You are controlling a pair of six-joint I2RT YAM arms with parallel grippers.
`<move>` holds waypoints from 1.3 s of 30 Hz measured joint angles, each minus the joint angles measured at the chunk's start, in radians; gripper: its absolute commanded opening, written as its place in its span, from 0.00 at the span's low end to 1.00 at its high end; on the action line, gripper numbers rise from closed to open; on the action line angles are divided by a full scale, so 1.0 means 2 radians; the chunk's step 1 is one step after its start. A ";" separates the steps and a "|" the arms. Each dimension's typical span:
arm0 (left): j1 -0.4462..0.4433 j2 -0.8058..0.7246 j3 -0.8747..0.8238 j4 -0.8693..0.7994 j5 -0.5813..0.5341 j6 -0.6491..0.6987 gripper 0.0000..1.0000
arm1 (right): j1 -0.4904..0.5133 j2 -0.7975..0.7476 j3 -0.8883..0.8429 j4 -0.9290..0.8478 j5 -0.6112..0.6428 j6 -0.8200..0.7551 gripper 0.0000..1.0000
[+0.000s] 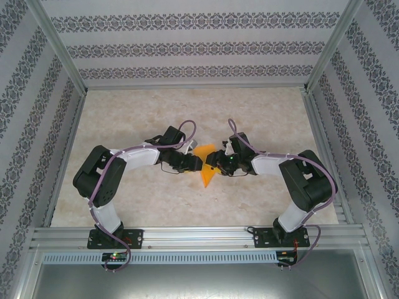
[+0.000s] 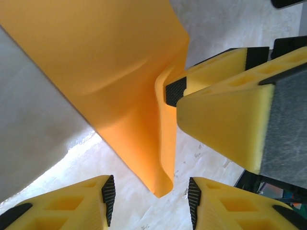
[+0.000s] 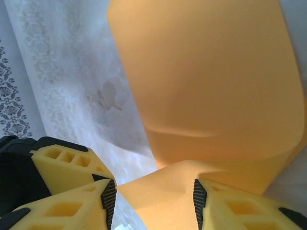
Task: Fold a paper plane with a square sheet of paper (pick it up from the middle)
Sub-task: Third fold the triangle at the center of the table.
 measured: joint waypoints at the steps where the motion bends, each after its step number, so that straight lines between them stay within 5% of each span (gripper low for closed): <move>1: -0.001 0.001 0.001 0.002 0.001 0.000 0.47 | 0.000 0.000 -0.001 0.000 0.000 0.002 0.46; 20: -0.008 0.046 0.030 0.030 0.016 -0.023 0.28 | -0.003 0.000 -0.009 0.006 0.004 0.005 0.32; 27: -0.008 0.061 0.039 0.031 0.019 -0.024 0.13 | -0.003 0.000 -0.010 0.008 0.003 0.004 0.32; 39: -0.008 0.066 0.045 0.016 0.016 -0.014 0.08 | -0.012 -0.020 -0.009 -0.014 0.004 -0.019 0.35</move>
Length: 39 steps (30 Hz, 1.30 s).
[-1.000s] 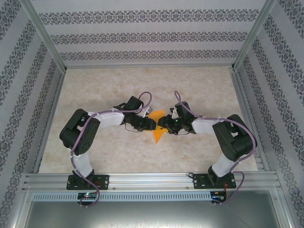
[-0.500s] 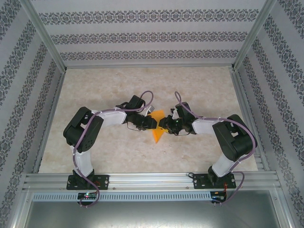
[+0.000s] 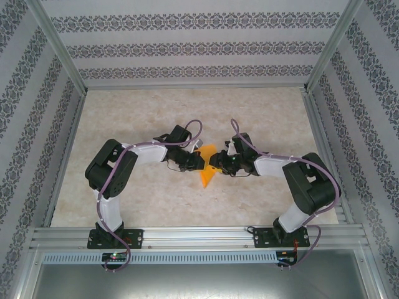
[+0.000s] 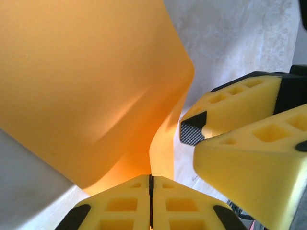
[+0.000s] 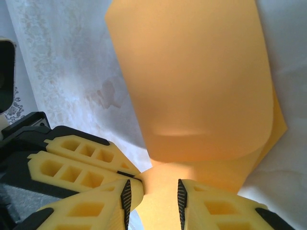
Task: Fold a paper plane with a square sheet of paper (pick it up from the middle)
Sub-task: Third fold the triangle at the center of the table.
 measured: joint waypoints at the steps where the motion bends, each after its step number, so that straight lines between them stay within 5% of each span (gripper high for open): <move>1: 0.000 0.001 0.001 -0.002 0.000 0.002 0.08 | -0.001 0.000 0.002 -0.005 0.000 -0.005 0.35; 39: 0.014 0.038 0.037 -0.043 -0.009 0.039 0.07 | -0.010 0.079 0.104 -0.112 0.036 -0.115 0.33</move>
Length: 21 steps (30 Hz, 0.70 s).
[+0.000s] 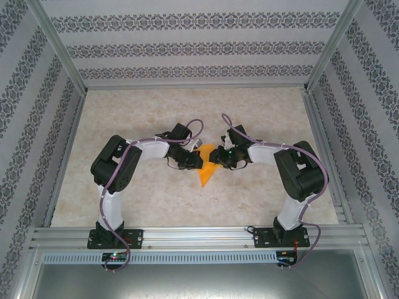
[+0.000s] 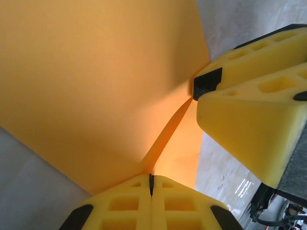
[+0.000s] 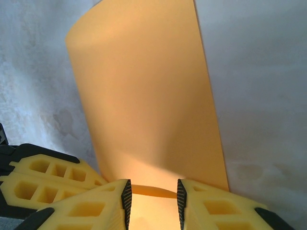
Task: Fold a paper plane with a square sheet of paper (pick it up from the middle)
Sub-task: Third fold the triangle at the center of the table.
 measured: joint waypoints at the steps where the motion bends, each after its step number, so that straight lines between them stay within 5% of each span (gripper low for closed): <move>1: 0.000 0.000 0.000 0.000 0.000 0.000 0.07 | 0.000 0.000 0.000 0.000 0.000 -0.002 0.33; 21: 0.009 0.000 0.000 -0.015 -0.002 0.016 0.07 | 0.000 -0.011 0.019 -0.025 0.014 -0.021 0.35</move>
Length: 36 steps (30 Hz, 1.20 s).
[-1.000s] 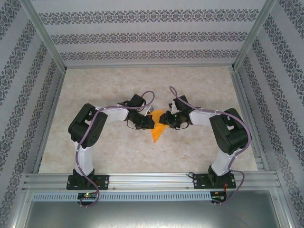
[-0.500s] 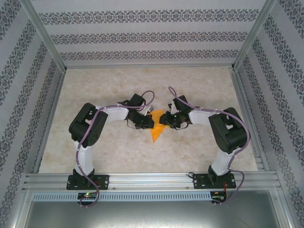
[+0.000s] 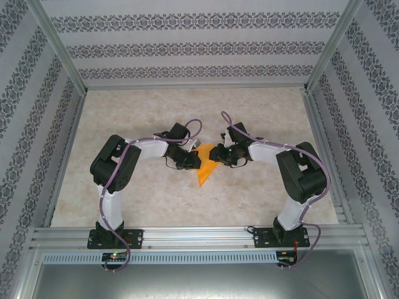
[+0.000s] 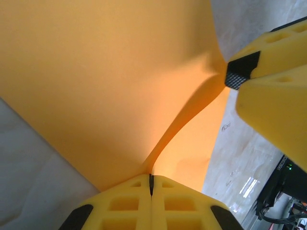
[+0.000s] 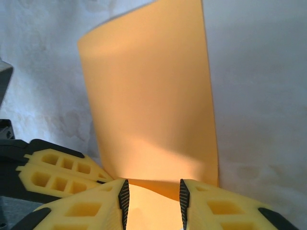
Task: Fold a paper plane with a square sheet of paper (pick it up from the middle)
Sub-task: Third fold the triangle at the center of the table.
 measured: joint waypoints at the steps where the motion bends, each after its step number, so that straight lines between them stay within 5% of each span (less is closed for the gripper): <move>1: 0.000 0.000 0.000 0.000 0.000 0.001 0.07 | 0.000 0.000 0.003 0.000 0.000 -0.001 0.35; 36: 0.006 0.008 0.008 -0.016 0.000 0.014 0.07 | 0.000 0.066 0.080 -0.071 0.021 -0.070 0.28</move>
